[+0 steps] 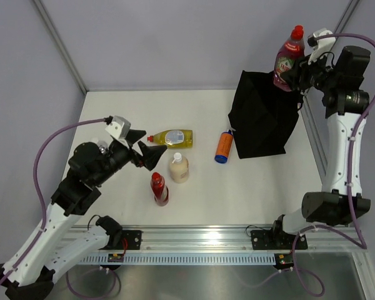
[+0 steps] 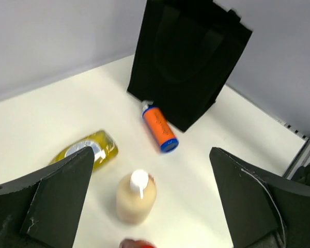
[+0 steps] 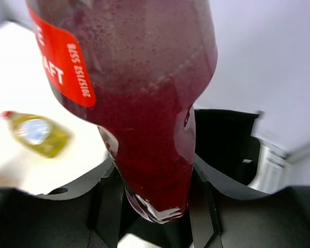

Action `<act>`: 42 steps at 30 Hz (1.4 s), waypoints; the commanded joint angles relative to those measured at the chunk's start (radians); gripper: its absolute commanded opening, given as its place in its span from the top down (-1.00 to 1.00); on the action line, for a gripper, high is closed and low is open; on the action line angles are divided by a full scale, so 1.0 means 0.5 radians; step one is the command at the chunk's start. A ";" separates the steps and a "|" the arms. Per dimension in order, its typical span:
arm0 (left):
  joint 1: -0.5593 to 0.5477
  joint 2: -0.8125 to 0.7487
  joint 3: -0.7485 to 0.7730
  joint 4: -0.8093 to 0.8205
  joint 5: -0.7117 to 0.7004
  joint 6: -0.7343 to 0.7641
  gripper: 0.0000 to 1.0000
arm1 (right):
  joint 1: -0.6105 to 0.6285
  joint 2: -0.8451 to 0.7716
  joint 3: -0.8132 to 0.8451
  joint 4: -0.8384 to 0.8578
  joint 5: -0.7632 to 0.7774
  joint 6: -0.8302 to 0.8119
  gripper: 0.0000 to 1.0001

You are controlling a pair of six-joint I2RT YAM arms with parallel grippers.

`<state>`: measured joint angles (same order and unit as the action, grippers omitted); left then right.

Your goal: Place the personal care products into the canvas bag

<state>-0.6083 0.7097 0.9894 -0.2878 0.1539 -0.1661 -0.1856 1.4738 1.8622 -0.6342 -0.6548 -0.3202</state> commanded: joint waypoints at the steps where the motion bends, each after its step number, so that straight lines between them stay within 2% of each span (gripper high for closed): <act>1: 0.005 -0.247 -0.171 -0.142 -0.194 -0.045 -0.98 | -0.015 0.221 0.178 0.167 0.358 -0.148 1.00; 6: 0.005 -0.575 -0.346 -0.283 -0.301 -0.155 -0.98 | -0.018 0.402 0.190 0.241 0.402 -0.295 1.00; 15: 0.005 -0.784 -0.524 -0.391 -0.415 -0.318 -0.97 | 0.015 0.620 0.163 -0.323 0.052 -0.832 1.00; 17: 0.005 -0.797 -0.531 -0.394 -0.412 -0.327 -0.98 | 0.064 0.675 0.157 -0.409 0.104 -0.945 1.00; 20: 0.005 -0.818 -0.540 -0.406 -0.409 -0.346 -0.98 | 0.089 0.706 0.065 -0.349 0.266 -0.952 0.97; 22: 0.005 -0.836 -0.555 -0.434 -0.409 -0.361 -0.98 | 0.089 0.676 -0.048 -0.239 0.368 -0.979 0.79; 25: 0.005 -0.886 -0.577 -0.486 -0.418 -0.395 -0.98 | 0.089 0.618 -0.233 -0.091 0.456 -1.092 0.65; 27: 0.005 -0.916 -0.592 -0.504 -0.443 -0.456 -0.98 | 0.101 0.657 -0.175 -0.133 0.603 -1.108 0.63; 30: 0.005 -0.932 -0.613 -0.572 -0.519 -0.569 -0.98 | 0.101 0.899 0.143 -0.472 0.674 -1.062 0.41; 31: 0.005 -0.929 -0.604 -0.626 -0.535 -0.600 -0.98 | 0.101 0.924 0.196 -0.544 0.665 -1.065 0.27; 32: 0.005 -0.929 -0.598 -0.657 -0.559 -0.646 -0.98 | 0.101 0.930 0.215 -0.584 0.659 -1.071 -0.18; 34: 0.005 -0.929 -0.589 -0.734 -0.596 -0.692 -0.98 | 0.101 0.894 0.190 -0.600 0.638 -1.059 -0.68; 35: 0.005 -0.929 -0.589 -0.750 -0.593 -0.711 -0.98 | 0.101 0.878 0.190 -0.612 0.623 -1.050 -0.99; 38: 0.005 -0.929 -0.580 -0.783 -0.532 -0.720 -0.98 | 0.089 0.783 0.291 -0.673 0.503 -0.925 -0.99; 42: 0.005 -0.932 -0.558 -0.756 -0.370 -0.683 -0.98 | 0.074 0.658 0.708 -0.790 0.347 -0.609 -0.99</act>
<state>-0.6075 0.2539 0.6910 -0.6830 -0.0895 -0.5030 -0.1444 1.9461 2.0541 -0.9878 -0.3946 -0.7570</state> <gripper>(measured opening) 0.987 0.992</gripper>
